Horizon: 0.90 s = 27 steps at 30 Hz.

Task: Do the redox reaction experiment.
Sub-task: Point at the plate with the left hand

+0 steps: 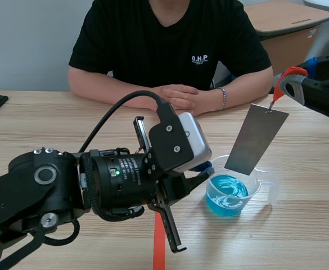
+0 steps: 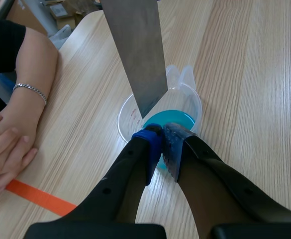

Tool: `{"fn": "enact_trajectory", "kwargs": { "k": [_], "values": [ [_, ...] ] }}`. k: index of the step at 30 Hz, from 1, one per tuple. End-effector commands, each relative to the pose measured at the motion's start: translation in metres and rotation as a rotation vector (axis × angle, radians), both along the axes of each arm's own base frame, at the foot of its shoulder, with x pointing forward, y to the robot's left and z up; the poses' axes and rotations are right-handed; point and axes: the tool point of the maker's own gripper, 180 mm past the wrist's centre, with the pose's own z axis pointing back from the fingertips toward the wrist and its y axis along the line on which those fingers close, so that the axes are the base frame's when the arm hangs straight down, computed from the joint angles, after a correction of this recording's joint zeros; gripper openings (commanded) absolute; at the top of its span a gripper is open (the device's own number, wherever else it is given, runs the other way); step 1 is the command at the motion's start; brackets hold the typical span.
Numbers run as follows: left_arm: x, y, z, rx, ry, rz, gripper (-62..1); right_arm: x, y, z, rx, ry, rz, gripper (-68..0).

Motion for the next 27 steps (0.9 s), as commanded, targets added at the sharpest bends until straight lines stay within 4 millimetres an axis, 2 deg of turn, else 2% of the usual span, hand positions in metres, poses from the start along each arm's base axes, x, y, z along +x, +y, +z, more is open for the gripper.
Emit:
{"fn": "enact_trajectory", "kwargs": {
  "k": [1,11,18,27],
  "values": [
    [0.007,-0.007,0.009,-0.025,-0.030,0.000,-56.6,0.000,0.004,0.009,0.014,-0.022,0.024,-66.0],
    [0.018,-0.018,-0.003,-0.028,-0.036,0.003,-56.6,0.000,0.004,0.009,0.013,-0.022,0.024,-66.0],
    [0.028,-0.027,-0.001,-0.039,-0.041,0.013,-56.6,0.000,0.004,0.009,0.014,-0.022,0.024,-66.0],
    [0.030,-0.037,0.005,-0.047,-0.065,0.007,-56.6,0.000,0.004,0.009,0.014,-0.022,0.024,-66.0]
  ]
}}
